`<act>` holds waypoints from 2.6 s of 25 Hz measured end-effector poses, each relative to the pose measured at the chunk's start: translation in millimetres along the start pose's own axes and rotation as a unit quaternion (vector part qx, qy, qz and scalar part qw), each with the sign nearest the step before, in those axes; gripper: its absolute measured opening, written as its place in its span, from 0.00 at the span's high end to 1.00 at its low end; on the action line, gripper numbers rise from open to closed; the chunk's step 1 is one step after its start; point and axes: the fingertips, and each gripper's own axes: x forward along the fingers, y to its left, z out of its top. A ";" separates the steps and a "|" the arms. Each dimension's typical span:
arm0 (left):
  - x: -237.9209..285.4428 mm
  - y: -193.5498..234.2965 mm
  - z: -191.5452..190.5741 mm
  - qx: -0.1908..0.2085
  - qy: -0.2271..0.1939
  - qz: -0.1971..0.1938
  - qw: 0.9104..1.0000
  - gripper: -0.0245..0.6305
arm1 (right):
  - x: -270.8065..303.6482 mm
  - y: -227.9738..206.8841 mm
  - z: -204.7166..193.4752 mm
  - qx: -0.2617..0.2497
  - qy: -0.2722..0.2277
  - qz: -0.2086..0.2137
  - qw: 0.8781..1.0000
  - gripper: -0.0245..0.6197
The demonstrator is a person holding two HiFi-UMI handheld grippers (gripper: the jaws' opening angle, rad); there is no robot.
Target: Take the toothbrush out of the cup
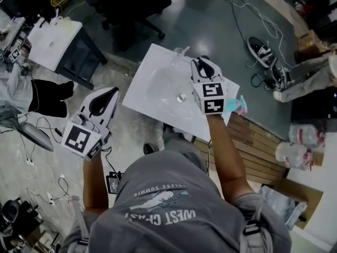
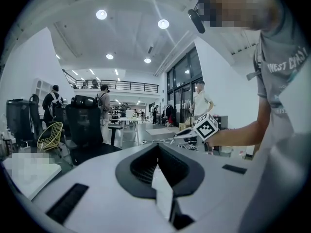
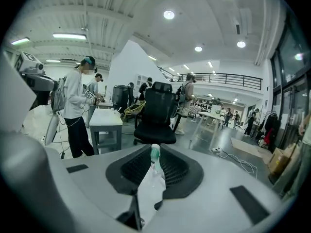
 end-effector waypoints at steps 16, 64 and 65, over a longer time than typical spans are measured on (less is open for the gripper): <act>-7.7 -23.7 4.6 0.010 -0.007 -0.013 1.000 0.96 | -55.4 -0.6 -8.9 0.023 -0.020 0.000 1.000 0.85; 30.2 26.0 -33.3 -0.043 0.024 0.016 0.999 0.96 | 101.3 12.1 -68.2 0.062 0.085 0.076 0.992 0.78; 31.7 28.6 -35.4 -0.045 0.025 0.018 0.998 0.96 | 107.8 12.5 -71.9 0.063 0.090 0.078 0.991 0.78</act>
